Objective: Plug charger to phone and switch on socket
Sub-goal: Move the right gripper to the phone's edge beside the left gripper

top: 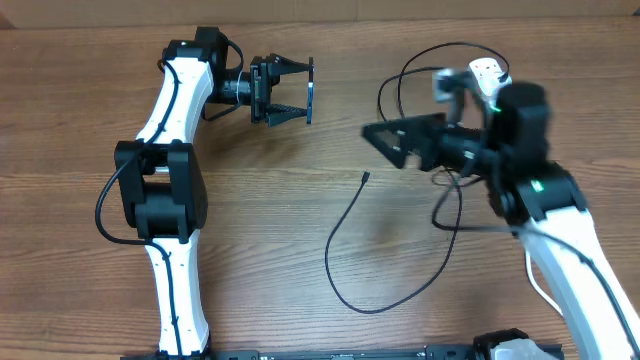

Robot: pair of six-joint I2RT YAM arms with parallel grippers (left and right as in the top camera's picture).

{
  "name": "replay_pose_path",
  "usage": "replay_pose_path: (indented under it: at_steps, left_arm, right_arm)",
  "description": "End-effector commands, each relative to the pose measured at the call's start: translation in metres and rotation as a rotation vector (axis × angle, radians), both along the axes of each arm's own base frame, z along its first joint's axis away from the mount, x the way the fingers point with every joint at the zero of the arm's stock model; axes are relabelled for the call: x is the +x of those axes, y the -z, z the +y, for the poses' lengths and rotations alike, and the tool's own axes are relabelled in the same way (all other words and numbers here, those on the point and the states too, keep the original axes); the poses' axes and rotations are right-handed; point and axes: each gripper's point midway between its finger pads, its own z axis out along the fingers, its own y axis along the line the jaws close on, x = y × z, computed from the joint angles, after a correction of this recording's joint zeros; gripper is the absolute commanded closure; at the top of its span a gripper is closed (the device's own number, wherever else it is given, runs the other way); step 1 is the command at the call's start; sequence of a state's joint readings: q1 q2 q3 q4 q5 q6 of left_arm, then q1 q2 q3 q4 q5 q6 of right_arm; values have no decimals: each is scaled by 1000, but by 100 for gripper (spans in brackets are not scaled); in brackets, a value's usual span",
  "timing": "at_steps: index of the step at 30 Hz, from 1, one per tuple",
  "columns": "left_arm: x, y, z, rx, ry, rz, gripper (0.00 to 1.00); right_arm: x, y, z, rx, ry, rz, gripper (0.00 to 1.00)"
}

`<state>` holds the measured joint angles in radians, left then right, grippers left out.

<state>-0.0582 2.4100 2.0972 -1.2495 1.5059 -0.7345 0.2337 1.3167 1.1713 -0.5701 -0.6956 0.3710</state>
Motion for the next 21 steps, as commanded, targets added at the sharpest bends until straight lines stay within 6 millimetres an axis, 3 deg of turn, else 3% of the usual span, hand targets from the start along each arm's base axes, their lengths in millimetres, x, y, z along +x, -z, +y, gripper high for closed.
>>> replay_pose_path:
  at_steps: [1, 5, 14, 18, 21]
  left_arm:
    - [3, -3, 1, 18, -4, -14, 32]
    - [3, 6, -1, 71, -1, -1, 31]
    - [-1, 10, -9, 93, 17, 8, 32]
    - [-3, 10, -14, 93, 26, 22, 31]
    - [-4, 9, -16, 85, 30, 23, 31]
  right_arm:
    - [36, -11, -11, -284, 204, -68, 0]
    - [49, -10, 1, -481, 278, -60, 0]
    - [65, 2, 58, -492, 364, -114, 0]
    - [69, 10, 62, -513, 448, -113, 0]
    - [72, 27, 65, -521, 465, -72, 0]
